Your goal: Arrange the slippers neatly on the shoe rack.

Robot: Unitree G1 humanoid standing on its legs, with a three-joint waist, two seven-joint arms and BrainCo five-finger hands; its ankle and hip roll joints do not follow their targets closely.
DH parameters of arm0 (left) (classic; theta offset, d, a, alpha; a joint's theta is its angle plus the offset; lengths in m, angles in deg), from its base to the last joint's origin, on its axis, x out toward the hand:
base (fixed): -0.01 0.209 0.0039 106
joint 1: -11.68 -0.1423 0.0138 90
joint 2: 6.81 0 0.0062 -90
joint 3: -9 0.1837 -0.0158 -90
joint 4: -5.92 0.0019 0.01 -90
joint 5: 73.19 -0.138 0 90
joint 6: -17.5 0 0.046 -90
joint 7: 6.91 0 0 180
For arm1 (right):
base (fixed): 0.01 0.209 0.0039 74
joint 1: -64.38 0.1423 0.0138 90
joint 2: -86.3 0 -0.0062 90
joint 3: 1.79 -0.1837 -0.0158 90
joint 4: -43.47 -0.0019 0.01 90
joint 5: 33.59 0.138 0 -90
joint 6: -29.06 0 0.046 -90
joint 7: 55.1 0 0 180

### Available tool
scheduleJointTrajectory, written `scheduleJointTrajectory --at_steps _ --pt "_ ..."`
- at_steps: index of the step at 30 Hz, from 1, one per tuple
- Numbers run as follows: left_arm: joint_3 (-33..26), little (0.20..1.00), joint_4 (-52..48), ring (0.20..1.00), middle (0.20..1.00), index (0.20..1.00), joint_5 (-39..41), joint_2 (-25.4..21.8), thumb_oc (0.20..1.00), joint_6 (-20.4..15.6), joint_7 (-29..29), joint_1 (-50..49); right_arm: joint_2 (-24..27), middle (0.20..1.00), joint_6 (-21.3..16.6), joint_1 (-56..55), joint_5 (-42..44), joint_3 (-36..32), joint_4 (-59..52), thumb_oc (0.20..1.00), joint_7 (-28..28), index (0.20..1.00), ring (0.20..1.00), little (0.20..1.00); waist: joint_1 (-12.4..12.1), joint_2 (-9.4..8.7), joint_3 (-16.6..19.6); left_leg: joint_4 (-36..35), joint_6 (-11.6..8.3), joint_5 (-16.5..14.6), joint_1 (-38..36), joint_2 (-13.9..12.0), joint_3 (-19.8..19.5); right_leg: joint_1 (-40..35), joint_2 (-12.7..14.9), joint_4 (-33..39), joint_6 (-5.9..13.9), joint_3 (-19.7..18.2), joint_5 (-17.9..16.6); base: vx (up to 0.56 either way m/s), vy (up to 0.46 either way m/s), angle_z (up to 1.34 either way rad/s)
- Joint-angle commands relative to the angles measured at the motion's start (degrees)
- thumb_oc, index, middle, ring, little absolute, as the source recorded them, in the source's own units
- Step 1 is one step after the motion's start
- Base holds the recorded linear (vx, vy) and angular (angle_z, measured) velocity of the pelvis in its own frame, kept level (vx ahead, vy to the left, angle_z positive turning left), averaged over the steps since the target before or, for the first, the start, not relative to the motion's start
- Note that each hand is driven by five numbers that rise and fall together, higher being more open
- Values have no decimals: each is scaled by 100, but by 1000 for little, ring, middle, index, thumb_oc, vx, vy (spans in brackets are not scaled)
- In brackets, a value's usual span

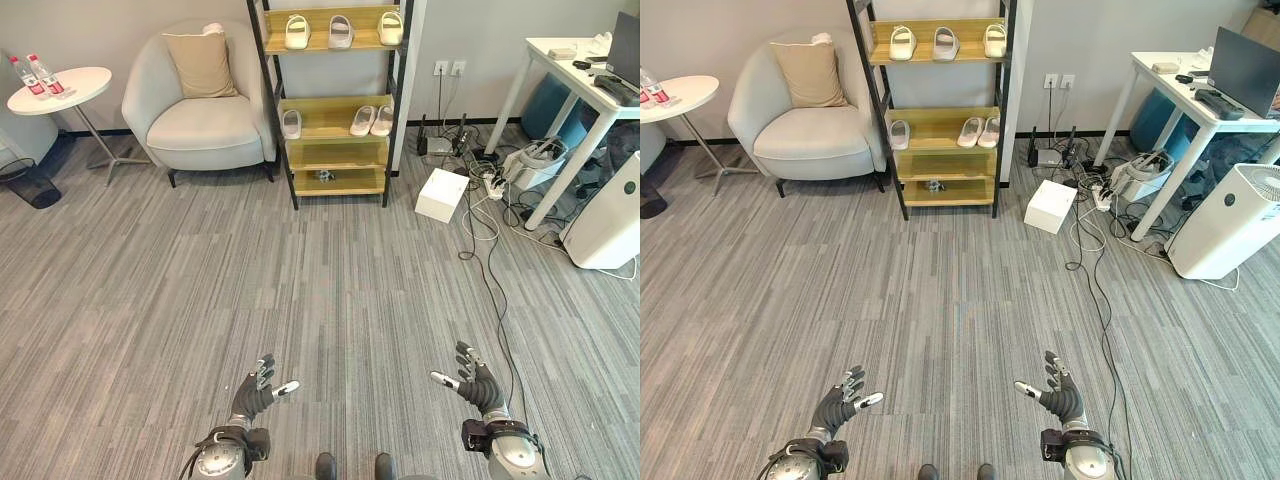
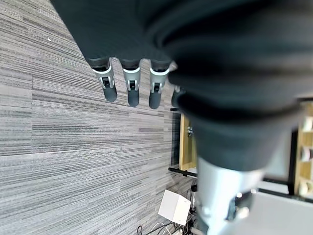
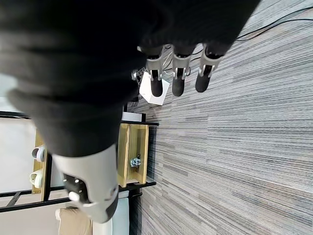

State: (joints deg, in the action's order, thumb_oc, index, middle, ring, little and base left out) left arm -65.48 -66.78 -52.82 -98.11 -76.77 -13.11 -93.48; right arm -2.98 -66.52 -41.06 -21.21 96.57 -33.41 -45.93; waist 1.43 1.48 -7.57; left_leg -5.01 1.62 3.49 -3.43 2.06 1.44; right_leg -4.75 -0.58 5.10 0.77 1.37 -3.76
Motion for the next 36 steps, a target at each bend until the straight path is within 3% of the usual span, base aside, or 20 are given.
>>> scheduleJointTrajectory --at_steps 1,20,28,36 --pt "-199 1000 106 1000 1000 1000 82 -12 1000 -246 -54 393 75 1000 -209 226 -46 -104 -59 1000 -23 1000 1000 1000 -7 -148 -48 1 -58 -1058 -375 41 -217 -351 134 -10 319 20 969 16 -6 7" --pt "-178 1000 -135 1000 1000 1000 364 1 1000 -348 -15 490 48 1000 -234 192 -180 -102 8 1000 -3 1000 1000 1000 1 -155 -71 1 -49 -1086 -344 38 -207 -303 139 -10 345 -11 943 1 0 0" --pt "-158 1000 -123 1000 1000 1000 145 -60 1000 -367 -60 636 79 1000 -238 163 -257 -249 -192 1000 35 1000 1000 1000 116 -142 -141 1 -155 -995 -138 50 -111 -170 187 -82 367 266 958 -3 0 14" --pt "-380 1000 -320 1000 1000 1000 -56 -192 1000 -348 -59 422 142 1000 -229 189 -261 -182 -231 1000 -36 1000 1000 1000 30 -231 -213 1 -67 -1058 -143 40 -91 -137 170 -10 391 85 942 71 40 -8"
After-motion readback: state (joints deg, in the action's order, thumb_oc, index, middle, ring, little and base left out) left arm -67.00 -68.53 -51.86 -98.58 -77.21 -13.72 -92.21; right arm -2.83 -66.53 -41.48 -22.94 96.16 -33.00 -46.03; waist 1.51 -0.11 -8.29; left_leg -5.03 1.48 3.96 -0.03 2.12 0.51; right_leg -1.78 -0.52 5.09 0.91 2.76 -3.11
